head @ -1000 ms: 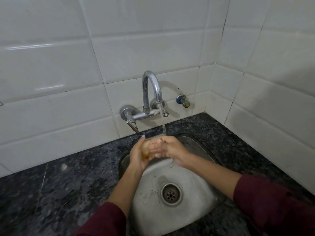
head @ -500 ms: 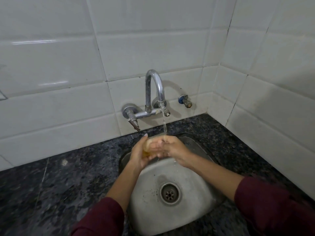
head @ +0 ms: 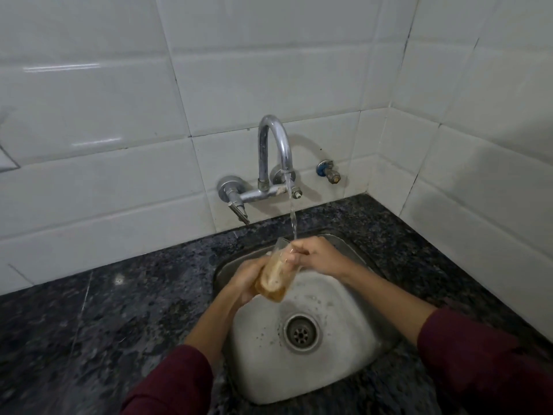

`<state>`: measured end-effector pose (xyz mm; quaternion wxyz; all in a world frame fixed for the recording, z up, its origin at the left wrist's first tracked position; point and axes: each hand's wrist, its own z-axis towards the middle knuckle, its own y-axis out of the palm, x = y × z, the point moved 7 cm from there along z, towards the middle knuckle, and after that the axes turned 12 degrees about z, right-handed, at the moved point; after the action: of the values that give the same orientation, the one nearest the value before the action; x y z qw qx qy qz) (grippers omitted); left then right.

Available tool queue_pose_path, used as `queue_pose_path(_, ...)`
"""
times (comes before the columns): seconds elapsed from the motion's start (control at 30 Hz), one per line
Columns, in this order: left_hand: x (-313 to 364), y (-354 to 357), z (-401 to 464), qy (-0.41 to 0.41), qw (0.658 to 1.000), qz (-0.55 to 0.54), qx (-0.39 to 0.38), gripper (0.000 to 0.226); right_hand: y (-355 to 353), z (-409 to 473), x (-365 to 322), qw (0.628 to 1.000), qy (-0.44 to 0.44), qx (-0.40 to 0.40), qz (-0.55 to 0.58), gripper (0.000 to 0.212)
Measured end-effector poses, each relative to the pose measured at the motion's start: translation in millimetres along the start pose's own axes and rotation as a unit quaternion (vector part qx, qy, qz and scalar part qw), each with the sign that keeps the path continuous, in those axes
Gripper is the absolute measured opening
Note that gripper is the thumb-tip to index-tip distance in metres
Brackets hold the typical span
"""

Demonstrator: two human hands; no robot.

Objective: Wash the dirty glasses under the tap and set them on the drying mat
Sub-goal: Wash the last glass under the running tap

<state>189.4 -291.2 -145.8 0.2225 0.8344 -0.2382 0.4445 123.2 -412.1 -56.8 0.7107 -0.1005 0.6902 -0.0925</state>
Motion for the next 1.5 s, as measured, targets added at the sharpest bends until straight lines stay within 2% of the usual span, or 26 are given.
queue_pose_path(0.07,-7,17,-12,-0.02,0.996,0.016,-0.085,0.046,6,-3,9,0.99,0.061,-0.007,0.131,0.014)
queue_pose_path(0.13,-14,37,-24,-0.053,0.98,0.022,-0.193,0.066,9,-8,20,0.974,0.11,0.017,0.2,0.018)
queue_pose_path(0.2,-23,43,-29,-0.076,0.971,0.036,-0.224,0.068,11,-15,37,0.955,0.155,0.053,0.247,0.017)
queue_pose_path(0.3,-38,41,-32,-0.133,0.964,0.039,-0.228,0.068,22,-27,58,0.934,0.2,0.082,0.285,0.013)
queue_pose_path(0.43,-57,38,-35,-0.182,0.962,0.059,-0.195,0.068,36,-40,79,0.908,0.227,0.135,0.325,0.015)
queue_pose_path(0.67,-64,38,-41,-0.204,0.962,0.028,-0.181,0.062,43,-45,87,0.903,0.257,0.148,0.311,0.017)
queue_pose_path(0.73,-60,36,-42,-0.193,0.966,0.023,-0.168,0.057,41,-43,87,0.91,0.241,0.15,0.302,0.014)
queue_pose_path(0.83,-46,31,-40,-0.144,0.98,0.0,-0.14,0.048,28,-34,70,0.937,0.141,0.163,0.276,0.01)
queue_pose_path(0.9,-37,30,-40,-0.109,0.985,-0.01,-0.132,0.048,17,-29,47,0.961,0.07,0.164,0.211,0.012)
queue_pose_path(1.0,-17,37,-44,-0.037,0.987,0.029,-0.151,0.035,10,-21,16,0.983,-0.002,0.145,0.114,0.019)
queue_pose_path(1.07,-2,37,-41,0.04,0.989,0.083,-0.118,0.037,6,-18,-1,0.988,-0.032,0.139,0.052,0.026)
queue_pose_path(1.17,16,35,-39,0.133,0.97,0.202,0.005,0.05,0,-17,-15,0.988,-0.03,0.15,-0.031,0.028)
queue_pose_path(1.27,28,34,-45,0.205,0.908,0.328,0.158,0.042,4,-12,-24,0.979,-0.018,0.165,-0.121,0.024)
queue_pose_path(1.33,32,33,-46,0.233,0.88,0.362,0.203,0.05,3,-11,-26,0.976,-0.01,0.183,-0.121,0.023)
queue_pose_path(1.37,33,33,-45,0.238,0.879,0.365,0.196,0.053,1,-11,-24,0.978,-0.002,0.189,-0.085,0.024)
queue_pose_path(1.4,33,33,-43,0.238,0.892,0.35,0.16,0.057,-2,-11,-23,0.981,0.0,0.19,-0.048,0.027)
queue_pose_path(1.43,31,33,-39,0.228,0.918,0.31,0.096,0.06,-4,-12,-22,0.983,-0.008,0.182,-0.008,0.029)
queue_pose_path(1.5,27,40,-37,0.177,0.967,0.161,-0.082,0.068,-10,-15,-22,0.984,-0.04,0.155,0.079,0.029)
